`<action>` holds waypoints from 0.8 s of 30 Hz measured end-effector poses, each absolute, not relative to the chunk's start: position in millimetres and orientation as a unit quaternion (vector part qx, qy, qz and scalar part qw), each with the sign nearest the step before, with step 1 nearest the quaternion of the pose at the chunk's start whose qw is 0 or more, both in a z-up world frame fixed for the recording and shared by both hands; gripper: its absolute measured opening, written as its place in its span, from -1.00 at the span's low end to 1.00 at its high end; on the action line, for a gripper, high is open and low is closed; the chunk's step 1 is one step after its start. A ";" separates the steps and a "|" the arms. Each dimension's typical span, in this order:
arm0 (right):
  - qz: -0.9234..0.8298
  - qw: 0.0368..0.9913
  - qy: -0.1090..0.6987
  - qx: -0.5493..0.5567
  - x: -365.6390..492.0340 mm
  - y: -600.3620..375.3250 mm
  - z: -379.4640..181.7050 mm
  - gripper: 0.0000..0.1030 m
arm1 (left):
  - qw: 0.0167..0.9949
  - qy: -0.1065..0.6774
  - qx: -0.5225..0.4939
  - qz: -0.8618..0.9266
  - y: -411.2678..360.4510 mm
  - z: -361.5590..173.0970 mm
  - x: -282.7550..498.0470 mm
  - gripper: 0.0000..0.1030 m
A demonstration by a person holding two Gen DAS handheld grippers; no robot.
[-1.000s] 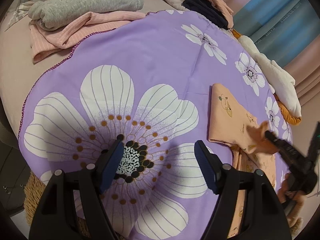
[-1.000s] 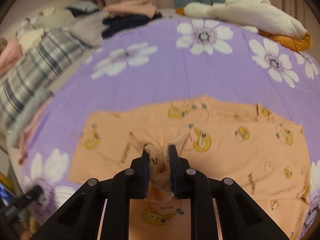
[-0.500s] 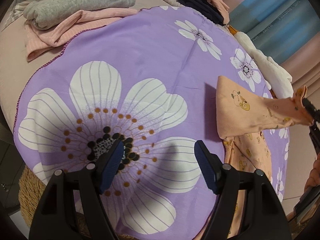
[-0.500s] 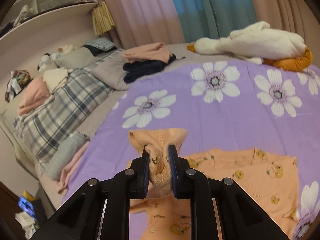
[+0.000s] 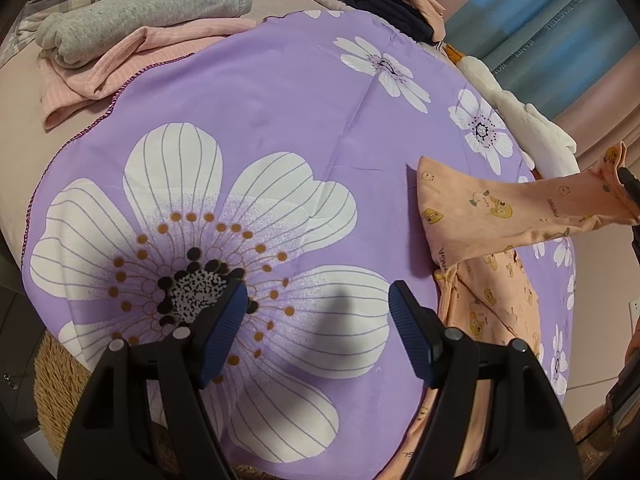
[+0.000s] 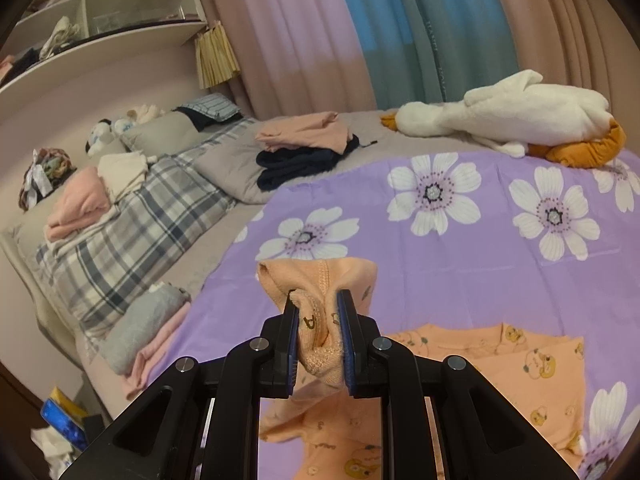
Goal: Fold small clothes
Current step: 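Lift the footed end with the right tool toward the collar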
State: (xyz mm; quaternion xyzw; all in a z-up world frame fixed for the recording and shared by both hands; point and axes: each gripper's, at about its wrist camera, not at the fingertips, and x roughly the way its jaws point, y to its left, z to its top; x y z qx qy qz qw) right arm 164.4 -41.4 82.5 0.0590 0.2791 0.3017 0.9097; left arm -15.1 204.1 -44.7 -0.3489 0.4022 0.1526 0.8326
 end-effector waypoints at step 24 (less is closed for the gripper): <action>0.246 0.920 0.286 0.105 184.1 -99.9 73.9 -0.63 | 0.836 0.415 -0.325 0.150 190.8 -45.7 -4.9 0.42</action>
